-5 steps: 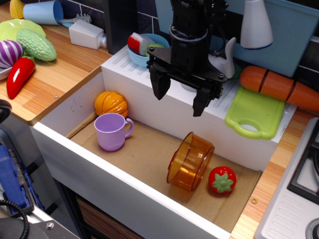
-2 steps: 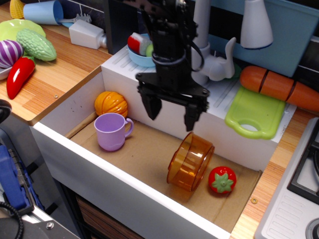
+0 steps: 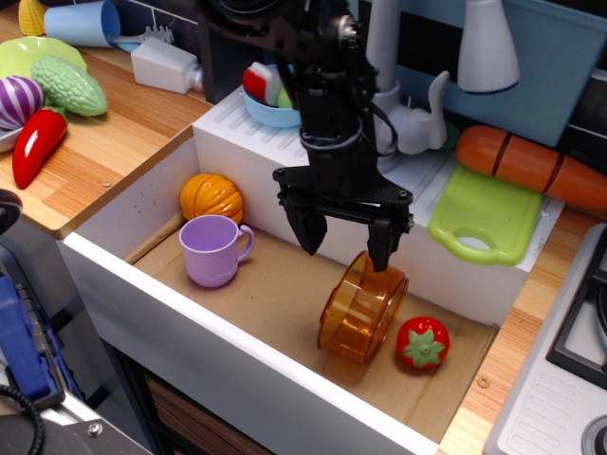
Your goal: Flip orange pot upright in sink
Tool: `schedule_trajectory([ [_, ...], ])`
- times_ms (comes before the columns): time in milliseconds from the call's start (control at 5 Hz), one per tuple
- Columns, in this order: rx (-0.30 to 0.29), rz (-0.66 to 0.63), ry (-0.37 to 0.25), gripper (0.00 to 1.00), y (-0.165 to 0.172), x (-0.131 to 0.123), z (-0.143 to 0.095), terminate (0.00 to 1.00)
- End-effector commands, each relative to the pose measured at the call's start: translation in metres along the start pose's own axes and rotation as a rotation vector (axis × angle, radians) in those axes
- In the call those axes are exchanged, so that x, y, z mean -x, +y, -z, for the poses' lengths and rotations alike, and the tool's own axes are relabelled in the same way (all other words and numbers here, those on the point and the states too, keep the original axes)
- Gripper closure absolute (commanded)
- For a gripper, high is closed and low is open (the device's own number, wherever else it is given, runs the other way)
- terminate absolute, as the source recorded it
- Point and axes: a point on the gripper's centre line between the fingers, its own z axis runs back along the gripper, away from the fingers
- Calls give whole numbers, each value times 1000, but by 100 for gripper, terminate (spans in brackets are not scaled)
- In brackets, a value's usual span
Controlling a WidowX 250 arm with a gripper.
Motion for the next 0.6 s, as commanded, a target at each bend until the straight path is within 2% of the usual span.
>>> schedule_trajectory([
  [0, 84, -36, -34, 0, 1, -5, 3, 0],
  [400, 184, -84, -59, 0, -9, -4, 14, 0],
])
